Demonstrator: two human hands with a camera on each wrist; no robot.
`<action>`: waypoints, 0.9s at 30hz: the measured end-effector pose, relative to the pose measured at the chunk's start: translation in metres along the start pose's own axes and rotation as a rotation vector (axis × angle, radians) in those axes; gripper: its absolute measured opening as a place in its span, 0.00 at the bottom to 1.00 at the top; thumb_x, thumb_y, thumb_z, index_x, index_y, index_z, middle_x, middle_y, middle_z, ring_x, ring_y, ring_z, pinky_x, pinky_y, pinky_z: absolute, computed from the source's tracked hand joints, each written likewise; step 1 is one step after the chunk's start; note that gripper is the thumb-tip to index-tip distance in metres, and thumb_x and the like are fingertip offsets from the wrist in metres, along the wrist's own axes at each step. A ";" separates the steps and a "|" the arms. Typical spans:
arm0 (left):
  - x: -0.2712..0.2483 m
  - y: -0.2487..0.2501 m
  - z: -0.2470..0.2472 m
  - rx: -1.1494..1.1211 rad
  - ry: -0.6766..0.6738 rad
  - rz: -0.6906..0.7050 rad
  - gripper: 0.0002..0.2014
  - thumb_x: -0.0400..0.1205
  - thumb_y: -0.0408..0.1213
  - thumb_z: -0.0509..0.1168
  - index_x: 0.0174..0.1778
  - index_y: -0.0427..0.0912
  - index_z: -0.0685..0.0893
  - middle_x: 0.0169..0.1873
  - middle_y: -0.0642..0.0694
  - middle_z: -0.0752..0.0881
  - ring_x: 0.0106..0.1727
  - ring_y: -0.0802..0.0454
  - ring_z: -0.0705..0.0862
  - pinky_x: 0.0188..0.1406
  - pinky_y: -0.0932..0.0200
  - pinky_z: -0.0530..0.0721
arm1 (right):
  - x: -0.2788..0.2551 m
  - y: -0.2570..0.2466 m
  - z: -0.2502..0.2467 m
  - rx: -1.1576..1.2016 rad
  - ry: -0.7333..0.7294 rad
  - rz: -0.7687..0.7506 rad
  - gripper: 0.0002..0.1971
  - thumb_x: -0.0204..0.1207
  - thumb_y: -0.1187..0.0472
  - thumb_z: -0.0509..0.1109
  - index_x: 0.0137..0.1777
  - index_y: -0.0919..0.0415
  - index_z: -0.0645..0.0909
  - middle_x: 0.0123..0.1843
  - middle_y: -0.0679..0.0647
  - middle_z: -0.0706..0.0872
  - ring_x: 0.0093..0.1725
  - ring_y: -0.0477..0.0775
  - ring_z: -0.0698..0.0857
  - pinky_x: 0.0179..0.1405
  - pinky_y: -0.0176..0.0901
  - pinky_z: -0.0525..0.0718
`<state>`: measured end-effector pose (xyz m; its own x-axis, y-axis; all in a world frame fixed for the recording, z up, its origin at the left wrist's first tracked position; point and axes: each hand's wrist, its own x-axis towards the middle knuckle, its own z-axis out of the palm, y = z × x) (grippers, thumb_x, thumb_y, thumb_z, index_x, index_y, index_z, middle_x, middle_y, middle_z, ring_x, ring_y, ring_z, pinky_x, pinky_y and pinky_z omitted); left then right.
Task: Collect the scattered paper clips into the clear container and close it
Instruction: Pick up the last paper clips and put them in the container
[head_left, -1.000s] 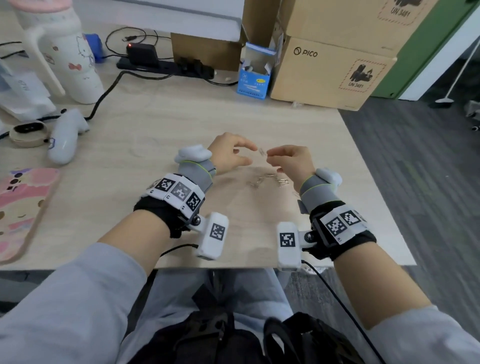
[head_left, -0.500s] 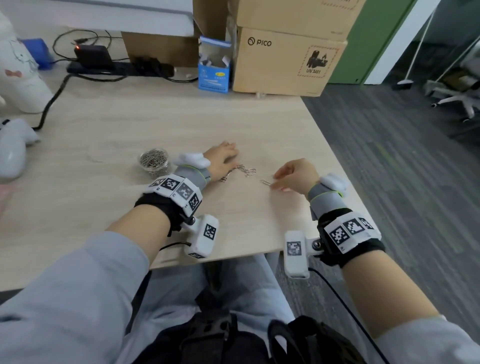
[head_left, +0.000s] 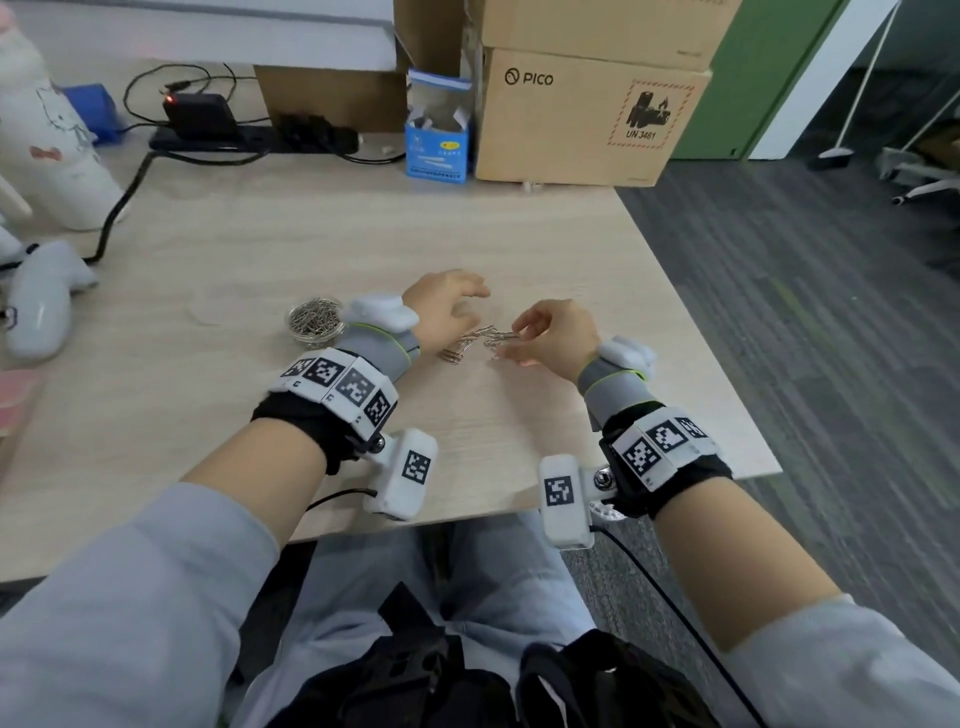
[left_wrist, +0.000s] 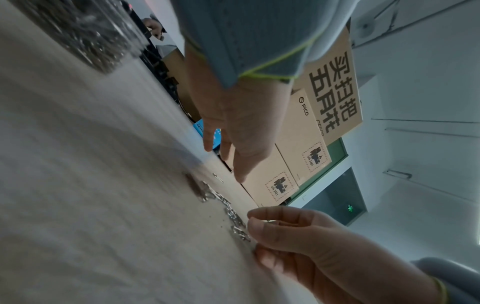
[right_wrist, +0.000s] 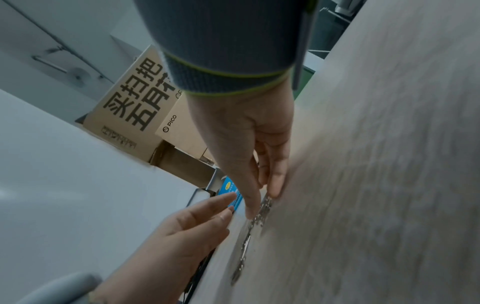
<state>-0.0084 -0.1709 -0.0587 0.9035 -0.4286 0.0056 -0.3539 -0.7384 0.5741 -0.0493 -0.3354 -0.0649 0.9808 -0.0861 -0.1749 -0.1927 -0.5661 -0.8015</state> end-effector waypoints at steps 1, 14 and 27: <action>0.002 0.003 0.001 0.046 -0.039 -0.011 0.21 0.80 0.32 0.62 0.71 0.37 0.75 0.77 0.40 0.69 0.79 0.45 0.66 0.75 0.59 0.62 | 0.000 0.002 -0.001 -0.018 -0.010 -0.009 0.17 0.59 0.65 0.84 0.43 0.59 0.81 0.30 0.49 0.80 0.30 0.52 0.84 0.40 0.42 0.88; -0.006 0.000 -0.003 -0.021 -0.137 0.015 0.15 0.78 0.30 0.65 0.61 0.40 0.84 0.60 0.43 0.87 0.64 0.47 0.82 0.61 0.64 0.73 | 0.014 0.002 0.007 -0.090 -0.034 -0.045 0.08 0.63 0.67 0.79 0.32 0.57 0.83 0.23 0.49 0.81 0.14 0.36 0.76 0.25 0.30 0.78; -0.007 -0.013 -0.005 0.024 -0.150 -0.073 0.22 0.63 0.36 0.80 0.53 0.43 0.87 0.50 0.44 0.85 0.43 0.51 0.82 0.49 0.58 0.80 | 0.019 -0.002 0.011 -0.107 -0.071 -0.086 0.11 0.60 0.69 0.80 0.42 0.58 0.88 0.29 0.46 0.83 0.32 0.48 0.80 0.43 0.46 0.85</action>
<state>-0.0088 -0.1560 -0.0622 0.8813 -0.4448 -0.1594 -0.2957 -0.7823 0.5483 -0.0306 -0.3269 -0.0735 0.9882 0.0224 -0.1517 -0.1005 -0.6531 -0.7506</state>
